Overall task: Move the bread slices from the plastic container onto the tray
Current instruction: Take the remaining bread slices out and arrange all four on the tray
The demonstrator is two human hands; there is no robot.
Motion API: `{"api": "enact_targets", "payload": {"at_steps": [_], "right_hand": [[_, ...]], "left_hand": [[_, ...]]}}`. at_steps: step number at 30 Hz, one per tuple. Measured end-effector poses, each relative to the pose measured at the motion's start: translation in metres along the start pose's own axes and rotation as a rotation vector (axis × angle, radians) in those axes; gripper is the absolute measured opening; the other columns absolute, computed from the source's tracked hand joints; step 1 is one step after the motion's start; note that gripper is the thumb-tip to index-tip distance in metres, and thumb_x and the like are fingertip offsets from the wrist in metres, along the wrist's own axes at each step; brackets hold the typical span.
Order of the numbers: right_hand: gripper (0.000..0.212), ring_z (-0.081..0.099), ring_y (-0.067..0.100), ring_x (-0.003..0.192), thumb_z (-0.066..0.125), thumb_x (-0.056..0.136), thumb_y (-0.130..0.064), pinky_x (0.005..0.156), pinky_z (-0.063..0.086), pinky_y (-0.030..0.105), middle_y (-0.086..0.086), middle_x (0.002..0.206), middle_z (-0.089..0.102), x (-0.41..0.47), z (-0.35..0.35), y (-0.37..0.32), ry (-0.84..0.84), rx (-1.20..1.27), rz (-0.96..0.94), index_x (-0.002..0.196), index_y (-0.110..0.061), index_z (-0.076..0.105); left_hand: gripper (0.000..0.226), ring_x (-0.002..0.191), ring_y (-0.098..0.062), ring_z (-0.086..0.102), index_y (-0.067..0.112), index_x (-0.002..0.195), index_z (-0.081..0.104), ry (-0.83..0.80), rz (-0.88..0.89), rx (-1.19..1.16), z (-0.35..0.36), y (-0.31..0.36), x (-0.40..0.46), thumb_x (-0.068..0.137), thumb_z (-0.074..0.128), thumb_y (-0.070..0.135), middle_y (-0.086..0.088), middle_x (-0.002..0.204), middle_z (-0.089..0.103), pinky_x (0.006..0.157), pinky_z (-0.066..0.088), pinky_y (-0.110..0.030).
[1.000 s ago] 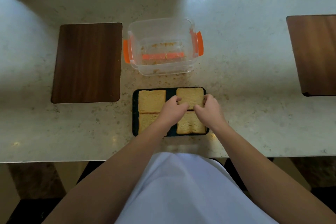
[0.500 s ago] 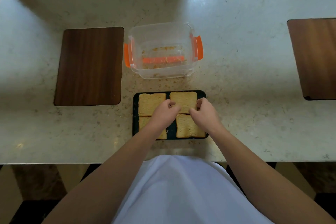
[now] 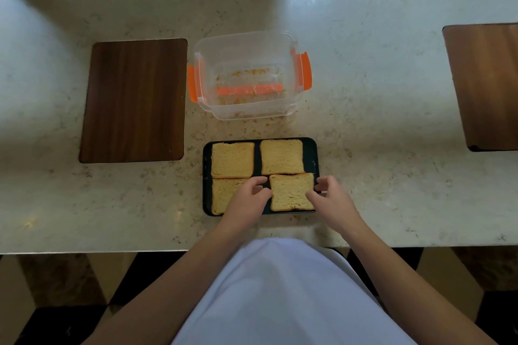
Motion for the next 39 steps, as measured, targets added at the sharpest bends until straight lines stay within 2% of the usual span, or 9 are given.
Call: {"api": "enact_targets", "payload": {"at_steps": [2, 7, 12, 21, 24, 28, 31, 34, 39], "right_hand": [[0.050, 0.055, -0.001, 0.081, 0.061, 0.093, -0.027, 0.062, 0.041, 0.019, -0.013, 0.101, 0.055, 0.000, 0.002, 0.000, 0.002, 0.012, 0.007, 0.139, -0.013, 0.047], [0.050, 0.054, 0.002, 0.085, 0.061, 0.093, -0.028, 0.064, 0.042, 0.022, -0.003, 0.114, 0.057, 0.000, 0.001, -0.006, -0.018, -0.007, 0.007, 0.139, -0.013, 0.047], [0.052, 0.058, 0.017, 0.103, 0.063, 0.093, -0.030, 0.082, 0.052, 0.034, 0.001, 0.119, 0.058, 0.000, 0.002, -0.013, -0.058, 0.001, 0.024, 0.140, -0.013, 0.046], [0.055, 0.060, 0.009, 0.090, 0.064, 0.093, -0.033, 0.074, 0.054, 0.031, -0.004, 0.106, 0.059, 0.001, 0.014, -0.022, -0.107, -0.002, 0.021, 0.141, -0.014, 0.043], [0.056, 0.061, 0.014, 0.100, 0.063, 0.094, -0.033, 0.090, 0.056, 0.041, -0.005, 0.112, 0.059, 0.007, 0.005, -0.023, -0.121, 0.063, 0.064, 0.143, -0.013, 0.043], [0.058, 0.056, 0.022, 0.121, 0.061, 0.095, -0.030, 0.103, 0.050, 0.048, 0.005, 0.138, 0.056, 0.014, -0.006, -0.032, -0.117, 0.087, 0.051, 0.148, -0.013, 0.041], [0.061, 0.054, 0.022, 0.124, 0.060, 0.095, -0.029, 0.103, 0.050, 0.048, 0.006, 0.143, 0.053, 0.016, -0.003, -0.043, -0.116, 0.089, 0.021, 0.150, -0.014, 0.040], [0.060, 0.057, 0.019, 0.113, 0.060, 0.095, -0.028, 0.098, 0.053, 0.047, 0.004, 0.135, 0.056, 0.018, 0.002, -0.049, -0.116, 0.073, 0.008, 0.150, -0.014, 0.041], [0.060, 0.058, 0.018, 0.111, 0.060, 0.093, -0.030, 0.096, 0.054, 0.046, 0.004, 0.137, 0.057, 0.018, 0.004, -0.049, -0.109, 0.053, 0.004, 0.148, -0.014, 0.042]], "left_hand": [[0.044, 0.114, -0.014, 0.057, 0.038, 0.127, 0.056, -0.025, -0.002, -0.006, 0.003, 0.001, 0.000, 0.083, 0.057, 0.037, 0.014, 0.117, 0.057, 0.101, 0.048, -0.045], [0.048, 0.112, -0.013, 0.058, 0.037, 0.129, 0.058, -0.056, 0.015, 0.023, 0.011, 0.006, 0.002, 0.081, 0.058, 0.041, 0.008, 0.121, 0.060, 0.099, 0.050, -0.045], [0.049, 0.110, -0.012, 0.058, 0.039, 0.127, 0.058, -0.062, 0.004, 0.034, 0.010, 0.005, 0.003, 0.079, 0.058, 0.046, 0.009, 0.119, 0.060, 0.098, 0.051, -0.044], [0.049, 0.108, -0.012, 0.060, 0.034, 0.126, 0.056, -0.009, -0.024, 0.041, -0.009, 0.001, 0.011, 0.080, 0.059, 0.047, 0.005, 0.123, 0.061, 0.095, 0.053, -0.043], [0.067, 0.116, -0.016, 0.057, 0.022, 0.143, 0.046, 0.004, -0.031, 0.034, -0.011, 0.004, 0.012, 0.081, 0.058, 0.045, 0.001, 0.135, 0.055, 0.096, 0.052, -0.041], [0.070, 0.129, -0.021, 0.049, 0.023, 0.150, 0.037, 0.015, -0.001, 0.065, -0.008, 0.016, 0.018, 0.086, 0.056, 0.044, 0.000, 0.150, 0.045, 0.105, 0.044, -0.045], [0.068, 0.135, -0.020, 0.042, 0.027, 0.151, 0.036, 0.017, 0.025, 0.096, -0.006, 0.022, 0.021, 0.087, 0.055, 0.044, 0.001, 0.154, 0.040, 0.106, 0.039, -0.042], [0.071, 0.136, -0.019, 0.040, 0.031, 0.150, 0.037, 0.004, 0.026, 0.094, -0.004, 0.027, 0.024, 0.084, 0.055, 0.048, 0.003, 0.155, 0.038, 0.099, 0.038, -0.038], [0.069, 0.126, -0.021, 0.048, 0.031, 0.146, 0.042, -0.018, -0.003, 0.085, -0.004, 0.033, 0.030, 0.081, 0.056, 0.050, 0.002, 0.147, 0.046, 0.104, 0.044, -0.047]]}}
Point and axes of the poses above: each hand's wrist, its own x-axis towards the middle knuckle, its own z-axis out of the palm, y = z × x, the point moved 5 cm from there along x, towards the middle knuckle
